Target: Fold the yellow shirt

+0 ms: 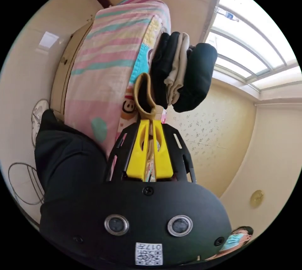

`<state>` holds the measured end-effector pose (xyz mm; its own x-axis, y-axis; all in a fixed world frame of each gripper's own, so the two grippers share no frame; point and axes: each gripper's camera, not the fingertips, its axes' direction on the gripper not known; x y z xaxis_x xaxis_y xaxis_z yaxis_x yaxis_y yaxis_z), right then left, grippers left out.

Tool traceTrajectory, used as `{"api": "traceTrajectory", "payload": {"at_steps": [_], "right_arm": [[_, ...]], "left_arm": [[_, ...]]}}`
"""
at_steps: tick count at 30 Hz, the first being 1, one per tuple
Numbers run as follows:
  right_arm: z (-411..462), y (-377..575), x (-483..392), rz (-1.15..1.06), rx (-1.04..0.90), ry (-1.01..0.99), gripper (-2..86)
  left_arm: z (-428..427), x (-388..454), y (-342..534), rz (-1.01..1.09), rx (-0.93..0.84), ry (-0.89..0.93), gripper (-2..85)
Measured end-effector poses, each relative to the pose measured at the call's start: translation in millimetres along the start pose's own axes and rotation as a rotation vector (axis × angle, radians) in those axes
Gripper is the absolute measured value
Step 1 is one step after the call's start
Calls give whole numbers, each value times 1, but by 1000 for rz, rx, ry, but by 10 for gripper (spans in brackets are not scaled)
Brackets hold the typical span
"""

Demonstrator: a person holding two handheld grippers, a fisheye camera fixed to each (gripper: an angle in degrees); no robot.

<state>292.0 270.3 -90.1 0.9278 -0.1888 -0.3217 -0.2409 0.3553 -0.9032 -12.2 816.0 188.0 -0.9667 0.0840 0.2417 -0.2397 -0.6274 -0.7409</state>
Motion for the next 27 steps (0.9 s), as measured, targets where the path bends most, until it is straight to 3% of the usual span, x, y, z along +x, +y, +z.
{"api": "traceTrajectory", "payload": {"at_steps": [8,15,21,24,27], "right_arm": [[-19,-20,-21,122,21,-56,29],[-30,-51,-67,9,-13,39,27],[-63,-77,-64,35,-101,180,20],[-85,-79,-57,62,-85,106,15],[-108,-79,-51,116,-63,8,10]], "left_arm": [[-3,162,14,562,44,-107,-4],[134,272,167,1045,-264,75,-3],[304,234,373,1235,-700,205,-4],[384,158,472,1288,-944,119,-4],[430,75,548,1348,-1031,-7,-3]]}}
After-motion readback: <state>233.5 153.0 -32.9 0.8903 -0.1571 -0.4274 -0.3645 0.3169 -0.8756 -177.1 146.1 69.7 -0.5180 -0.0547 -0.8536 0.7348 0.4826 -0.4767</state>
